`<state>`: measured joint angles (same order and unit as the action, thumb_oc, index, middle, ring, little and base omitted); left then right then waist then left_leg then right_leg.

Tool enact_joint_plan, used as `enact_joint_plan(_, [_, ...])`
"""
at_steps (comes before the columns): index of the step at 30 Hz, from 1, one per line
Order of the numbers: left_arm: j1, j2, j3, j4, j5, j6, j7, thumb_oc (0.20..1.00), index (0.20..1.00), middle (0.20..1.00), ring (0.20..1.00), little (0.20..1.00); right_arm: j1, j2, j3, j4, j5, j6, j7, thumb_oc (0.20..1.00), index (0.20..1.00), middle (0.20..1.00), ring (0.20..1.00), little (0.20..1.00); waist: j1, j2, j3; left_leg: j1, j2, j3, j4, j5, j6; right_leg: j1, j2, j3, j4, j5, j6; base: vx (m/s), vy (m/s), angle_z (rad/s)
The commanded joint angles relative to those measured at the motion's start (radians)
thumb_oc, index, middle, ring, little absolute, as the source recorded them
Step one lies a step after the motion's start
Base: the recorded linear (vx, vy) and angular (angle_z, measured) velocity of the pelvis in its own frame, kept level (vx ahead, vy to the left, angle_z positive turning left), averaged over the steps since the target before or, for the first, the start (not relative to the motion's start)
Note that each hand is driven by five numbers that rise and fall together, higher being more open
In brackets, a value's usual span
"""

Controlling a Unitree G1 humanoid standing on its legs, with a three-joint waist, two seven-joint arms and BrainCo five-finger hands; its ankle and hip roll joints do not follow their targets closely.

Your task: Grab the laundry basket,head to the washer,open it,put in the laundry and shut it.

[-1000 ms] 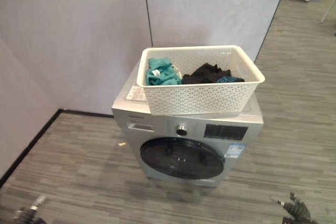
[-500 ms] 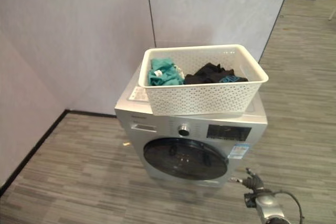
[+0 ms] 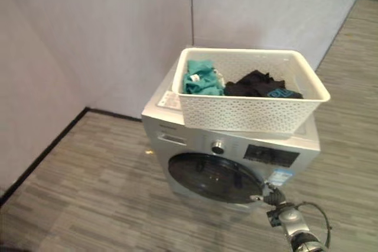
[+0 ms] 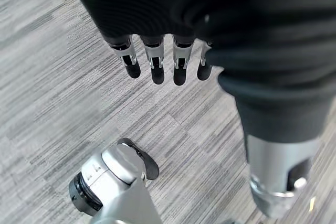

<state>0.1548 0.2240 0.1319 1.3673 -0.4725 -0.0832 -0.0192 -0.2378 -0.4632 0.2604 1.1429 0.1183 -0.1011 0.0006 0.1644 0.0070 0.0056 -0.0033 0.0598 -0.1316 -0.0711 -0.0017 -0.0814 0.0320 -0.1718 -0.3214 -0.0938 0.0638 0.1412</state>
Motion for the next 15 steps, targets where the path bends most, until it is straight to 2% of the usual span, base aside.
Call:
enact_joint_plan(1, [-0.025,0.024,-0.011,0.037,-0.014,-0.008,-0.005,1.0,1.0,1.0,1.0,1.0,-0.073,-0.009,0.029,0.048,-0.033,-0.007,-0.036,1.0,1.0,1.0,1.0,1.0,0.019,-0.03,-0.007,-0.054,-0.02,-0.024,-0.016,0.033,0.022,-0.016,-0.037,0.007,0.007,-0.033,0.018,0.0,-0.004,0.32])
enact_joint_plan(4, [-0.027,0.018,-0.03,0.035,-0.013,-0.008,-0.003,1.0,1.0,1.0,1.0,1.0,-0.153,-0.035,0.065,0.054,-0.117,-0.002,-0.084,1.0,1.0,1.0,1.0,1.0,0.037,-0.023,0.018,-0.087,-0.028,-0.042,-0.016,0.045,0.022,-0.038,-0.04,-0.006,0.007,-0.023,0.02,-0.02,-0.014,0.19])
enact_joint_plan(10, [-0.029,0.008,-0.041,0.043,-0.004,-0.012,0.008,1.0,1.0,1.0,1.0,1.0,-0.203,-0.039,0.104,0.051,-0.181,-0.003,-0.117,1.0,1.0,1.0,1.0,1.0,0.045,-0.015,0.041,-0.117,-0.037,-0.047,-0.016,0.054,0.024,-0.065,-0.043,-0.006,0.007,-0.017,0.022,-0.01,0.001,0.09])
enact_joint_plan(15, [-0.035,-0.002,-0.06,0.025,-0.02,-0.022,0.015,1.0,1.0,1.0,1.0,1.0,-0.232,-0.016,0.119,0.096,-0.179,0.004,-0.117,1.0,1.0,1.0,1.0,1.0,0.055,-0.003,0.053,-0.142,-0.042,-0.058,-0.016,0.06,0.026,-0.086,-0.048,-0.006,0.007,-0.009,0.023,0.0,0.0,0.0])
